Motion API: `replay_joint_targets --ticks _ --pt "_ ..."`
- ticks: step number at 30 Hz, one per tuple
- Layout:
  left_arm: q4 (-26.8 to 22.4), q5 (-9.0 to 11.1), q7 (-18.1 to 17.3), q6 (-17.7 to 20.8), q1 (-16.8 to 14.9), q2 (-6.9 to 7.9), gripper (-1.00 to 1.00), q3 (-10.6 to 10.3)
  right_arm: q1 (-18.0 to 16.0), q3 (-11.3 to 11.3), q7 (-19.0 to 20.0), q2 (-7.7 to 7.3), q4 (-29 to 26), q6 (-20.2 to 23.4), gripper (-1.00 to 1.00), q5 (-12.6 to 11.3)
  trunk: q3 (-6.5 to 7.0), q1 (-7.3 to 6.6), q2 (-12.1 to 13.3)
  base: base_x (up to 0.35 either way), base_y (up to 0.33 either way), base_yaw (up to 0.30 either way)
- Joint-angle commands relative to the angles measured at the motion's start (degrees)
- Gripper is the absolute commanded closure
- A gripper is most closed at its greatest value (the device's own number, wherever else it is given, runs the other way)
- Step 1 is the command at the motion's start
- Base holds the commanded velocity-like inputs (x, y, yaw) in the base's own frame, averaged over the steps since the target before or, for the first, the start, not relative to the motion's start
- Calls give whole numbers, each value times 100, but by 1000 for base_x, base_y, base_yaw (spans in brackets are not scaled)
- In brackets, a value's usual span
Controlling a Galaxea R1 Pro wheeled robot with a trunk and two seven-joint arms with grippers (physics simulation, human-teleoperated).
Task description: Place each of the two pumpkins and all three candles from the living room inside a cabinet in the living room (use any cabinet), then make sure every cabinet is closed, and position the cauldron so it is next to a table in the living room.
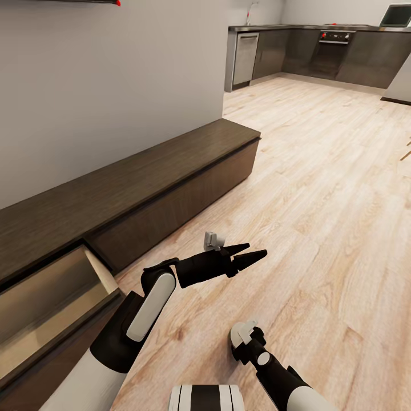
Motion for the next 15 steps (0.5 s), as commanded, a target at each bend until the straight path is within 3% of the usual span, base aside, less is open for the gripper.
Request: replay_joint_targets --ticks 1,15 --pt "-1 0 0 0 0 0 -100 0 0 0 0 0 0 0 -100 0 0 0 0 0 0 0" --pt "1 0 0 0 0 0 -100 0 0 1 0 0 0 0 -100 -3 -22 3 -1 0 0 0"
